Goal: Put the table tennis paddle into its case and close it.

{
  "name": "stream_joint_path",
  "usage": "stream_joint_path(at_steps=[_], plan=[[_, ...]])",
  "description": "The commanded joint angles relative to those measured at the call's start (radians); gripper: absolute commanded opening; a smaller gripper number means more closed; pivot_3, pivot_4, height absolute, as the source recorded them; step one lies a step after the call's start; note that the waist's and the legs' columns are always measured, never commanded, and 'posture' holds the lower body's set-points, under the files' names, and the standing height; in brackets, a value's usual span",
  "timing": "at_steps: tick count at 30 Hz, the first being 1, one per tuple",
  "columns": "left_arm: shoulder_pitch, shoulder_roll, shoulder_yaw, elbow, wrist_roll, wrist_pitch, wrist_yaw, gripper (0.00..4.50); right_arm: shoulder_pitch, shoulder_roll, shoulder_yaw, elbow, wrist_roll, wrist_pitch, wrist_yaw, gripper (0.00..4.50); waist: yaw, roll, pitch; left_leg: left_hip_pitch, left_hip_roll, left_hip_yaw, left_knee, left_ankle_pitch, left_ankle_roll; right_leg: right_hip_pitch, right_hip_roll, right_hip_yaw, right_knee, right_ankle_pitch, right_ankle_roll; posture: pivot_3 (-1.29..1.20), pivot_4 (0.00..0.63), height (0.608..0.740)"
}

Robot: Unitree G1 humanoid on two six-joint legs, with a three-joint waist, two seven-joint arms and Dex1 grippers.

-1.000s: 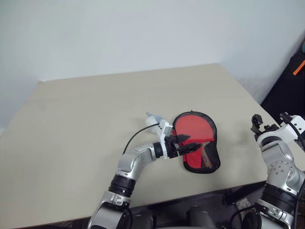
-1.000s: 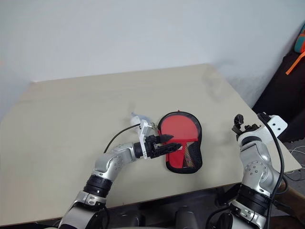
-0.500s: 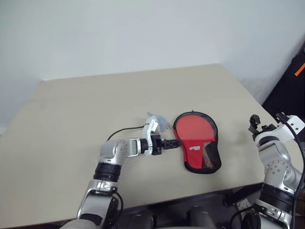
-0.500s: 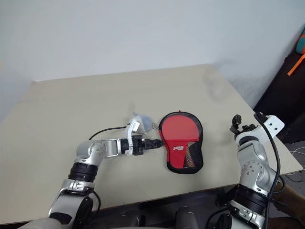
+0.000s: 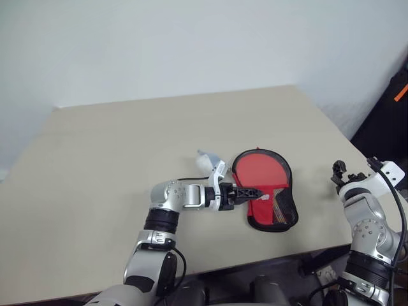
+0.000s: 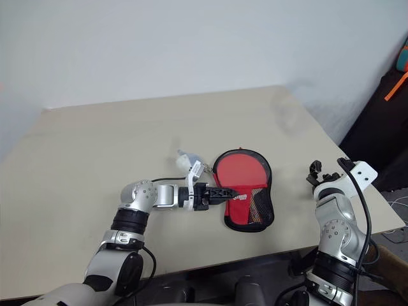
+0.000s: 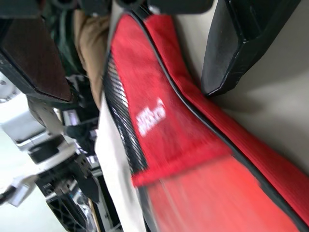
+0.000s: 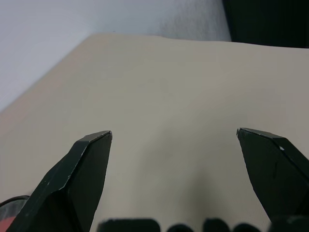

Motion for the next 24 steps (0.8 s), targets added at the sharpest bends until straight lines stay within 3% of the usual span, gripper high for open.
stream_joint_path(at_steps=[1,6,10,20,24], plan=[[-0.01,-0.013,0.01,-0.036,-0.046,0.052,-0.009,4.5,-0.008,-0.005,-0.007,-0.03,0.005,-0.033,-0.009,4.49,0.0,0.0,0.0,0.0,0.0,0.0,0.0,0.0,0.0,0.0,0.0,0.0,0.0,0.0,0.0,0.0,0.0,0.74],[-0.018,-0.028,0.012,-0.001,-0.032,0.076,0.018,4.5,-0.01,-0.004,-0.017,-0.018,0.005,-0.052,-0.022,4.49,0.0,0.0,0.0,0.0,0.0,0.0,0.0,0.0,0.0,0.0,0.0,0.0,0.0,0.0,0.0,0.0,0.0,0.74],[-0.021,-0.041,0.004,0.02,-0.016,0.055,0.032,3.62,-0.011,-0.008,-0.022,-0.006,0.003,-0.06,-0.031,4.5,0.001,0.0,0.0,0.0,0.0,0.0,0.0,0.0,0.0,0.0,0.0,0.0,0.0,0.0,0.0,0.0,0.0,0.74],[-0.026,-0.052,0.041,0.045,-0.03,0.054,0.044,0.03,0.0,-0.008,-0.04,-0.003,0.004,-0.065,-0.059,4.5,0.0,0.0,0.0,0.0,0.0,0.0,0.0,0.0,0.0,0.0,0.0,0.0,0.0,0.0,0.0,0.0,0.0,0.74],[-0.034,-0.053,0.045,0.059,-0.035,0.06,0.04,0.03,-0.003,-0.009,-0.043,-0.001,0.005,-0.066,-0.063,4.5,0.0,0.0,0.0,0.0,0.0,0.0,0.0,0.0,0.0,0.0,0.0,0.0,0.0,0.0,0.0,0.0,0.0,0.74]])
